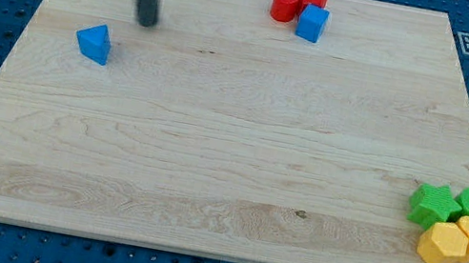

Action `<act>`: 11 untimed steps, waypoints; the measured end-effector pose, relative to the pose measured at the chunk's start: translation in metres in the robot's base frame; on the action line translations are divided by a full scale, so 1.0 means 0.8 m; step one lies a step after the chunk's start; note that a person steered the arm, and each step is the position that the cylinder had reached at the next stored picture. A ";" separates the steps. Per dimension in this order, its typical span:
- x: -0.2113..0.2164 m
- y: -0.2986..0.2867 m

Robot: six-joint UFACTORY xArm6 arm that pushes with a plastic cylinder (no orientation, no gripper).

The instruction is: Place the blue triangle vertically below the red circle

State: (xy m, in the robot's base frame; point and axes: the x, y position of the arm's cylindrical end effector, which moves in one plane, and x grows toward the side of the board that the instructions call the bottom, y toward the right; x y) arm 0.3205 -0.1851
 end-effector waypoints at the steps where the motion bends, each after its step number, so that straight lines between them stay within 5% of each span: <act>1: 0.006 -0.104; 3: 0.085 -0.073; 5: 0.066 0.149; 6: 0.059 0.158; 8: 0.094 0.045; 9: 0.129 0.087; 11: 0.043 0.227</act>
